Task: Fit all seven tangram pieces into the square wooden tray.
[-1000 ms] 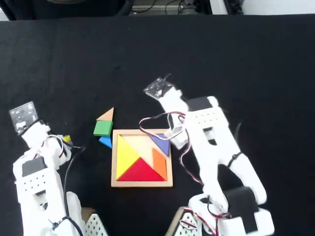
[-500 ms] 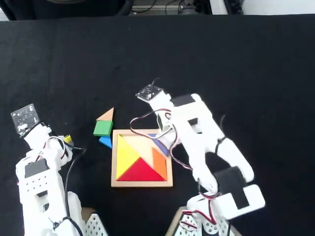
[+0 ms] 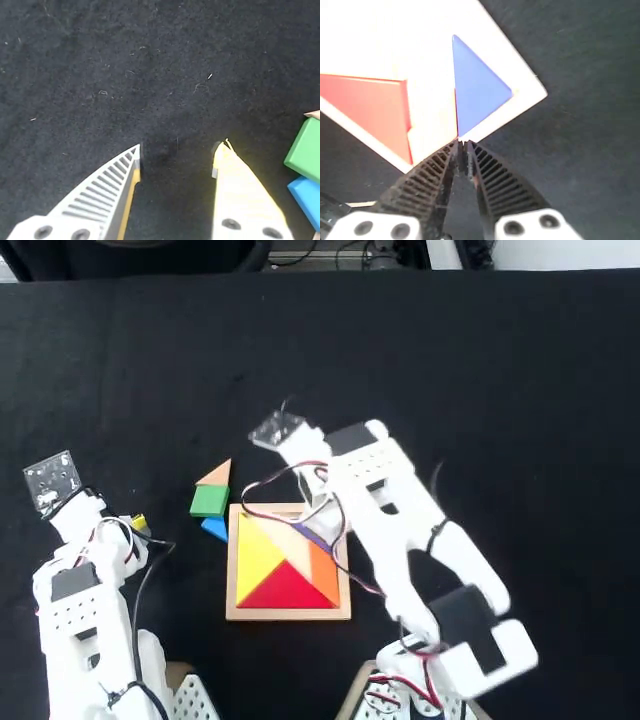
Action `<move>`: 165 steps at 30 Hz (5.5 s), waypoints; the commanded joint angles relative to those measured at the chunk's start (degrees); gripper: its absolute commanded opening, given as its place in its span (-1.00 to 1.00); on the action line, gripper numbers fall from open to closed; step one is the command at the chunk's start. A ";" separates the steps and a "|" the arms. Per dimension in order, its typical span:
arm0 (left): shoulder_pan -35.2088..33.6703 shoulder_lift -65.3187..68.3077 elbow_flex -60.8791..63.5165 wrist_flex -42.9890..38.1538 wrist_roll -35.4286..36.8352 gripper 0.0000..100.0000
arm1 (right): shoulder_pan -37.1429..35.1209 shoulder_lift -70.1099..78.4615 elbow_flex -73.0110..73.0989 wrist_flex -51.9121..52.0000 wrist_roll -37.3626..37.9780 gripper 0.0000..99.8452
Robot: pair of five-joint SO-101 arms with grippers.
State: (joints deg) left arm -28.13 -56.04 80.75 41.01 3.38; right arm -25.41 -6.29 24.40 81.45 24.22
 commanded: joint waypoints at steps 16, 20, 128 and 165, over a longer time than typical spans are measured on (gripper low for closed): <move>0.57 -0.09 -0.04 -0.97 0.53 -0.54 | -8.18 14.99 -4.53 -7.56 -0.53 -0.98; 0.57 -0.09 -0.04 -0.97 0.53 -0.54 | -8.18 18.15 -6.29 -7.56 -0.53 -0.98; -22.29 47.91 -31.16 17.49 -4.31 -0.54 | -18.81 57.36 -70.11 -0.53 24.35 -0.64; -22.20 47.91 -31.16 17.49 -4.22 -0.54 | -13.36 70.64 -91.12 10.64 39.03 -0.63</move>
State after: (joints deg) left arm -49.76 -8.57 50.59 59.30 -1.80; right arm -37.45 64.57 -64.57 89.45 59.74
